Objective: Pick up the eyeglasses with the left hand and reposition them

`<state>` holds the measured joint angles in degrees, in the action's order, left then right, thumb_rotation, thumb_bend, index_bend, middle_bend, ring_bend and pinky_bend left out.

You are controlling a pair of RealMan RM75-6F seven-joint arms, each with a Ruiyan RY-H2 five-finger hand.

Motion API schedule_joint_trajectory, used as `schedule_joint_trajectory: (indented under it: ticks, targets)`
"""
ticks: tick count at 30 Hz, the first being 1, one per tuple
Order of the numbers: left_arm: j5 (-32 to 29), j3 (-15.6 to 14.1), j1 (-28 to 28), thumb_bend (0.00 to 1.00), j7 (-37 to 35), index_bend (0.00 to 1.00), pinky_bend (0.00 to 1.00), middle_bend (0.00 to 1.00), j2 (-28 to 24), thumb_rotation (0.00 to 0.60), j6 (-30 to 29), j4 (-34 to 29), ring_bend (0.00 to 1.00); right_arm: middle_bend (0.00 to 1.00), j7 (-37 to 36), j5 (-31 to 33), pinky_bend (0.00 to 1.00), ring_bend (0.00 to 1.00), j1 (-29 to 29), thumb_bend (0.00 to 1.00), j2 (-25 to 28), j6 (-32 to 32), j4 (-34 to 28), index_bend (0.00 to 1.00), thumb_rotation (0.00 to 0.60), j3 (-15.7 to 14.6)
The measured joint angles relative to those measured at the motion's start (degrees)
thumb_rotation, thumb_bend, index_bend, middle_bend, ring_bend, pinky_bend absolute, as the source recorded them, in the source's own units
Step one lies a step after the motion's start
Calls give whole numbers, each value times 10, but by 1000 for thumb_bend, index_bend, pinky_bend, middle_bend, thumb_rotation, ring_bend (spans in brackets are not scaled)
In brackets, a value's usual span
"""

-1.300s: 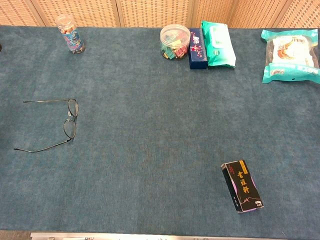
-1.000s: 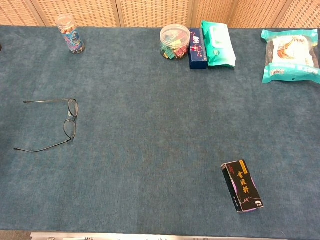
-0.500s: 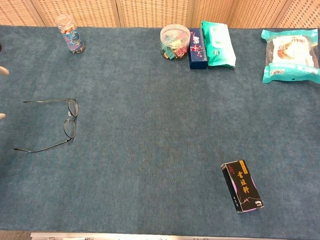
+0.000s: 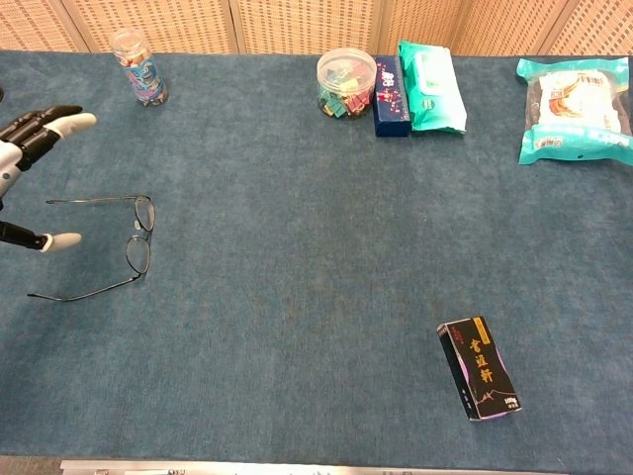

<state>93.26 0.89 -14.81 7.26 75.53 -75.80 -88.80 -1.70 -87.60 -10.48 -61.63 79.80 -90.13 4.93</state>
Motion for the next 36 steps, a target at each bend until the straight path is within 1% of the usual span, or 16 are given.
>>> schedule_joint_trajectory:
  ticks: [7,20,30,36]
  targets:
    - [-6,0,-20,0,1,10,136,0,26,600,26,29,0,313,-3,5,330,201,-1,0,-5,-6,8,428,600,-3]
    - [-28,6,-48,0,7,10,134,0,64,600,59,78,0,313,-7,10,330,201,-3,0,-6,-12,14,428,600,-7]
    - [-38,-2,-60,0,-6,10,134,0,84,600,75,113,0,313,0,11,330,201,-4,0,-7,-14,8,428,600,-8]
    - [-39,-7,-63,0,-15,10,134,0,87,600,77,118,0,313,1,15,330,201,-5,0,-9,-17,9,428,600,-9]
